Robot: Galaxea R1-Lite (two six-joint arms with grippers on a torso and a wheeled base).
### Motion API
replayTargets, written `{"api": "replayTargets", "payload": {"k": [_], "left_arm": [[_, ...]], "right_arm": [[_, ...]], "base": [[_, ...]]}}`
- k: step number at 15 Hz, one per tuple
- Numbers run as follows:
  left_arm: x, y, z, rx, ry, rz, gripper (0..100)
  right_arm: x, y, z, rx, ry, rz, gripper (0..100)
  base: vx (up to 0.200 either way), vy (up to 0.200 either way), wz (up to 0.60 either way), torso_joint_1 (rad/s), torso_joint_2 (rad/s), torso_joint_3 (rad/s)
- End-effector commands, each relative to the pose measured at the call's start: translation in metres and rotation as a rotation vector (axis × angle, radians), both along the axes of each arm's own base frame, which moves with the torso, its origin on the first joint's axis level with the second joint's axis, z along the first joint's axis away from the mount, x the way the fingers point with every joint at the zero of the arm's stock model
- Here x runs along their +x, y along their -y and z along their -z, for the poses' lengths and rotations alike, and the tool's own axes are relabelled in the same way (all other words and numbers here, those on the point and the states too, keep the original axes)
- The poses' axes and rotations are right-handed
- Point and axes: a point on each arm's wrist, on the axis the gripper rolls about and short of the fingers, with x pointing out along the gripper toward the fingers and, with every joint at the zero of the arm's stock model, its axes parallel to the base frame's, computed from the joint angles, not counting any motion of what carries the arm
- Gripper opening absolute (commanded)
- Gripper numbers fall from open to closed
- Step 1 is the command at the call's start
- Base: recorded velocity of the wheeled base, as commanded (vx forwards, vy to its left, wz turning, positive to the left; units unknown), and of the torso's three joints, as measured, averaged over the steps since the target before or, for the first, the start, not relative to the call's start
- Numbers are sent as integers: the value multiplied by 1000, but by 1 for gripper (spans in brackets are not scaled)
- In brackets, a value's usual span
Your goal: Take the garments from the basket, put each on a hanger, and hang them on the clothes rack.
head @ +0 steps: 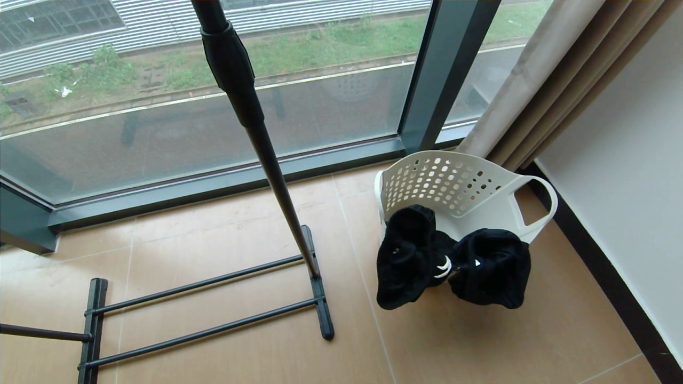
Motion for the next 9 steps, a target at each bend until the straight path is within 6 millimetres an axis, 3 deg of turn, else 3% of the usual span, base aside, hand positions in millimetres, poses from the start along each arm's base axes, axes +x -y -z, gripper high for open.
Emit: {"api": "replayTargets", "payload": {"k": [1, 6, 9], "left_arm": [[0, 0, 0, 0, 0, -1, 100], [0, 0, 0, 0, 0, -1, 100], [0, 0, 0, 0, 0, -1, 100]], "right_arm": [[4, 0, 0, -6, -53, -35, 100], [18, -3, -1, -119, -201, -193, 100], [44, -11, -18, -218, -306, -309, 100]], "base": [[0, 0, 0, 0, 0, 0], [0, 0, 0, 0, 0, 0], [0, 0, 0, 0, 0, 0]]}}
